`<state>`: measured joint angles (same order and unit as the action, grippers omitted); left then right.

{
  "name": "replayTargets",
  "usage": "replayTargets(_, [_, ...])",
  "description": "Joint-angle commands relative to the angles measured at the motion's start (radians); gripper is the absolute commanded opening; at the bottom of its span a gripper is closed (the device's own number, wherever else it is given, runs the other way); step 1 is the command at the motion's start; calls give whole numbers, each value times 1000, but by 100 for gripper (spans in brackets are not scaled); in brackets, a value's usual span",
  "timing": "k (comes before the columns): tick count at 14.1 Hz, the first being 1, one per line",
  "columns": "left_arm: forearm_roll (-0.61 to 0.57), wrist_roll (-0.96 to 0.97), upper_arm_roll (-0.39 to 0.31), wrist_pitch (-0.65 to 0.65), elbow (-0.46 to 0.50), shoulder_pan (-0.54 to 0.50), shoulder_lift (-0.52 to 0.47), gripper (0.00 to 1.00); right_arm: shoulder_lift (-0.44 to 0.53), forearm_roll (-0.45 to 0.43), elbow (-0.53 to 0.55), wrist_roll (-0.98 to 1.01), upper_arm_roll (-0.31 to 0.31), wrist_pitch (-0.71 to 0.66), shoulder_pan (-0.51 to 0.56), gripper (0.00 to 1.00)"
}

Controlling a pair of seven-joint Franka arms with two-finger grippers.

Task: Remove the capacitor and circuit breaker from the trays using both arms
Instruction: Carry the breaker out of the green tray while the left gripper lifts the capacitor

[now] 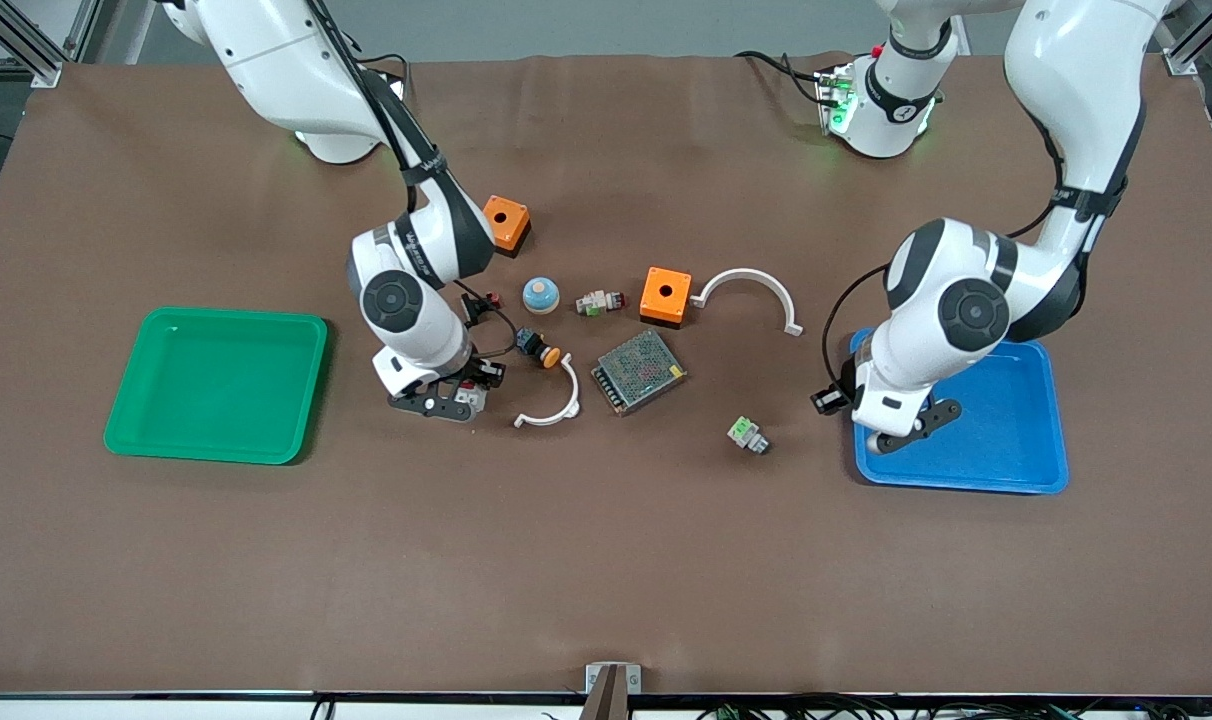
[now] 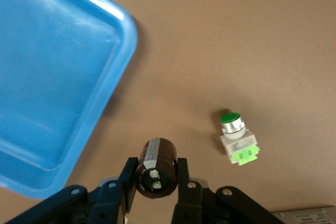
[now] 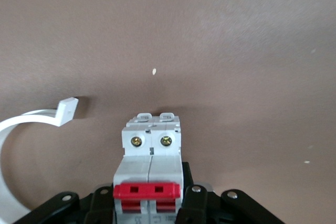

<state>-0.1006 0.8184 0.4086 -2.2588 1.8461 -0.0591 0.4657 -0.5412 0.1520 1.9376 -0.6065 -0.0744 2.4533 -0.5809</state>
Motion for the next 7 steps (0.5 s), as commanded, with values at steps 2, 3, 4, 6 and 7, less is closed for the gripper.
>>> replayTargets(2, [-24, 30, 1, 2, -113, 22, 102, 0, -6, 1, 4, -21, -13, 13, -20, 6])
replayTargets(3, [-24, 28, -4, 2, -125, 25, 114, 0, -6, 1, 3, -19, -12, 7, -19, 24])
replayTargets(4, [-24, 27, -5, 2, -139, 25, 126, 0, -6, 1, 3, -21, -13, 6, -13, 57])
replayTargets(6, [-24, 22, -11, 1, -169, 24, 148, 0, -5, 1, -5, -18, -13, -3, -4, 100])
replayTargets(7, [-25, 19, -13, 1, -176, 24, 154, 0, 0, 1, -21, -16, -15, -5, 2, 100])
